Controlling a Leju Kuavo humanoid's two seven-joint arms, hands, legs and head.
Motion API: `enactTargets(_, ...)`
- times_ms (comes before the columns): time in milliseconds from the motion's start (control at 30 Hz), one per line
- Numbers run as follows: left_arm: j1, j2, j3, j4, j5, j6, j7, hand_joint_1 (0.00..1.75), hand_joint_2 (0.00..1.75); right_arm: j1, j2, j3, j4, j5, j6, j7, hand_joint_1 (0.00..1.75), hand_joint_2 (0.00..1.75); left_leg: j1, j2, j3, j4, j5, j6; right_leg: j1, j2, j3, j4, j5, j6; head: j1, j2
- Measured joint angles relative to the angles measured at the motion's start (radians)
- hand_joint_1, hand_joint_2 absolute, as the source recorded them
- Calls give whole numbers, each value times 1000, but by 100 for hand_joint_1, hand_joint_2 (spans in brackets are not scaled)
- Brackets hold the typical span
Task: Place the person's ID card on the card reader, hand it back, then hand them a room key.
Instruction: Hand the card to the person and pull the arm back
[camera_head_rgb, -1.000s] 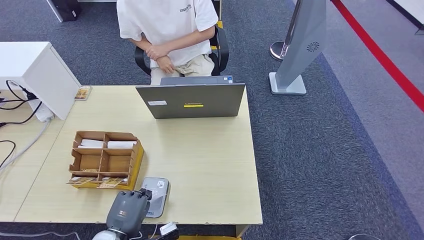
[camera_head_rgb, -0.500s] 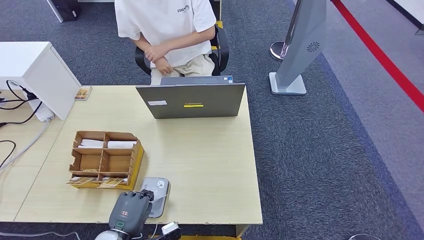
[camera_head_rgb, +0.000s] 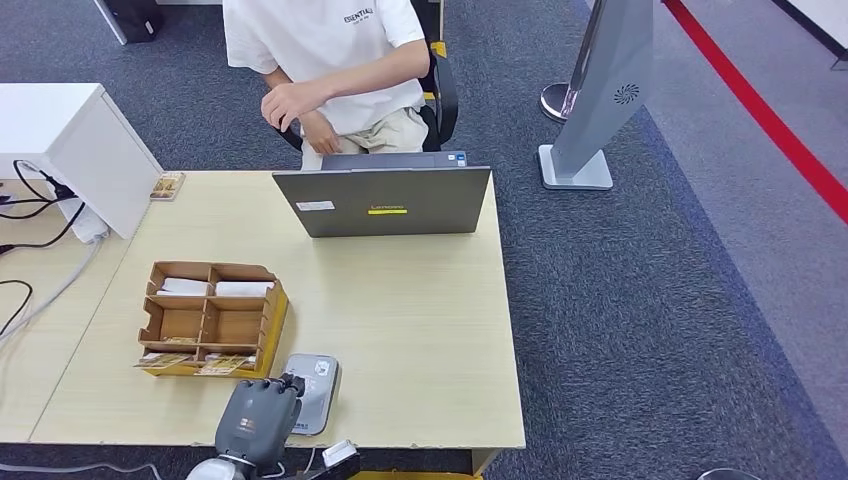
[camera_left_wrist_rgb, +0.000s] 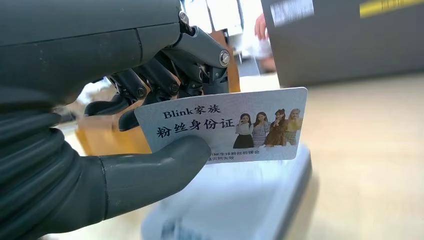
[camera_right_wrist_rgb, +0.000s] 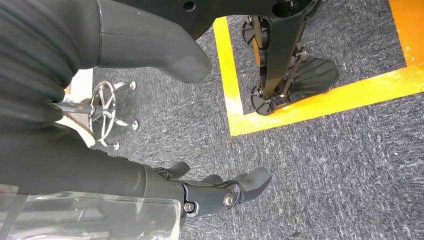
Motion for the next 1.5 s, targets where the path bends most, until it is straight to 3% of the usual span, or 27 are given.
enactTargets(267,-107,10,52,-40,-41,22,-14,175,175,0,0,0,0,28,3,0,0,175,0,-1,0,0,1,0,0,-1,1,0,0,0,0,0)
enactTargets(600,-282,56,109,-37,-63,18,-13,175,175,-2,2,0,0,60,7,14,0,175,0,-2,-1,0,2,0,0,-1,0,0,1,0,0,0)
enactTargets(733,-414,76,126,6,-109,44,5,175,175,-4,2,1,1,89,16,20,0,175,0,-2,-1,0,2,-1,0,-2,0,1,1,0,0,0)
enactTargets(967,-670,129,160,213,-192,86,21,175,175,-9,2,10,5,124,35,9,0,175,0,-2,-1,0,4,-1,0,-1,0,2,2,0,0,0)
enactTargets(1100,-781,148,165,277,-219,47,19,175,175,-32,5,15,5,128,44,1,0,175,0,-1,-1,0,4,-1,0,0,0,2,3,0,0,0)
enactTargets(1433,-834,154,165,306,-222,16,17,175,175,-49,8,27,6,134,46,6,0,175,0,0,-2,0,4,-1,0,1,-2,2,3,0,0,0)
enactTargets(1500,-841,154,165,317,-210,10,17,87,175,-51,8,30,6,136,48,4,0,175,0,3,-4,0,4,-1,0,4,-5,2,3,0,0,0)
